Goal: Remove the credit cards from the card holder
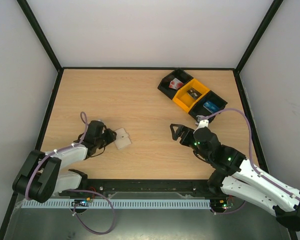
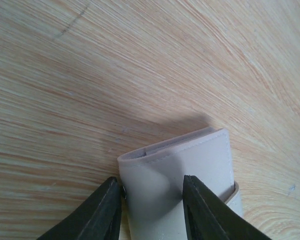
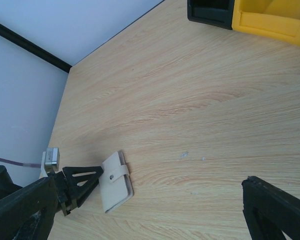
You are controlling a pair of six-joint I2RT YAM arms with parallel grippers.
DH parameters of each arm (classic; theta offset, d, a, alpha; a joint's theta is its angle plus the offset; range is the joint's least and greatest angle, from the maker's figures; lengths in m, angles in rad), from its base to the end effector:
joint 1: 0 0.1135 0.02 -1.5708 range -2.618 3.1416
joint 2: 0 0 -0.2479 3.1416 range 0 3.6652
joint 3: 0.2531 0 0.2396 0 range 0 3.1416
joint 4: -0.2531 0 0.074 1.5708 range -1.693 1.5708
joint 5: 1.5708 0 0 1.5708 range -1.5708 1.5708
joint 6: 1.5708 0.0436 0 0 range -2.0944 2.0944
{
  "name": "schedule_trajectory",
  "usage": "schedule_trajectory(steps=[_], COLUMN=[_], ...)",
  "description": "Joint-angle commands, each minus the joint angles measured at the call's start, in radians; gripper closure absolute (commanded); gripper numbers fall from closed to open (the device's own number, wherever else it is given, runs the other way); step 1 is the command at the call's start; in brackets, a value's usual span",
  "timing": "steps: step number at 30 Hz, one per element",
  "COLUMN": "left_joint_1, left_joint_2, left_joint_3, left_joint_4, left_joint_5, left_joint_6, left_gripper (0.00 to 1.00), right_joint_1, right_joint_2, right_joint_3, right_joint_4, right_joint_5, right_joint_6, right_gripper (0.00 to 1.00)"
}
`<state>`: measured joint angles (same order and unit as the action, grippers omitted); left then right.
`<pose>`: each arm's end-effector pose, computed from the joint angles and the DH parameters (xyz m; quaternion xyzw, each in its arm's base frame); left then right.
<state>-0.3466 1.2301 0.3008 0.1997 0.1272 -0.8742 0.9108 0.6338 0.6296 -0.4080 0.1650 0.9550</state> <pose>0.1970 -0.0770 0.1190 -0.2125 0.8863 -0.2811 0.3006 0.1036 0.1217 0.2725 0.0635 0.8328 0.3972 0.3803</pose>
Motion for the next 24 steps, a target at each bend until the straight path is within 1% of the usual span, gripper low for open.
schedule_trajectory(steps=[1,5,10,12,13,18,22,23,24], left_joint_1=[0.000,-0.020,-0.078,-0.100,-0.110,-0.171,-0.229,-0.244,-0.257], left_joint_2=[0.044,0.064,0.056,0.040,0.028,-0.045,-0.114,-0.126,-0.137], left_joint_3=[-0.013,0.000,-0.005,-0.025,-0.036,-0.085,-0.110,-0.116,-0.122], left_joint_4=[-0.015,-0.021,-0.020,-0.001,0.012,0.067,0.097,0.105,0.115], left_joint_5=[0.036,0.055,0.076,0.092,0.101,0.130,0.124,0.119,0.113], left_joint_6=[0.016,0.038,0.034,0.017,0.005,-0.068,-0.144,-0.162,-0.179], left_gripper=[0.66,0.79,0.93,0.97,0.97,0.97,0.97,0.97,0.97], right_joint_1=[-0.003,-0.004,-0.003,-0.003,-0.002,-0.002,0.005,0.006,0.007], right_joint_2=[-0.013,-0.006,0.056,0.090,0.107,0.186,0.254,0.276,0.299], right_joint_3=[-0.018,-0.040,-0.059,-0.068,-0.074,-0.136,-0.194,-0.205,-0.211], right_joint_4=[-0.008,0.013,0.048,0.063,0.076,0.174,0.276,0.291,0.303], right_joint_5=[-0.004,-0.039,-0.123,-0.159,-0.177,-0.283,-0.308,-0.303,-0.299], right_joint_6=[0.014,0.027,0.036,0.036,0.038,0.056,0.050,0.050,0.050], right_gripper=[0.02,0.00,0.08,0.12,0.14,0.29,0.48,0.55,0.60])
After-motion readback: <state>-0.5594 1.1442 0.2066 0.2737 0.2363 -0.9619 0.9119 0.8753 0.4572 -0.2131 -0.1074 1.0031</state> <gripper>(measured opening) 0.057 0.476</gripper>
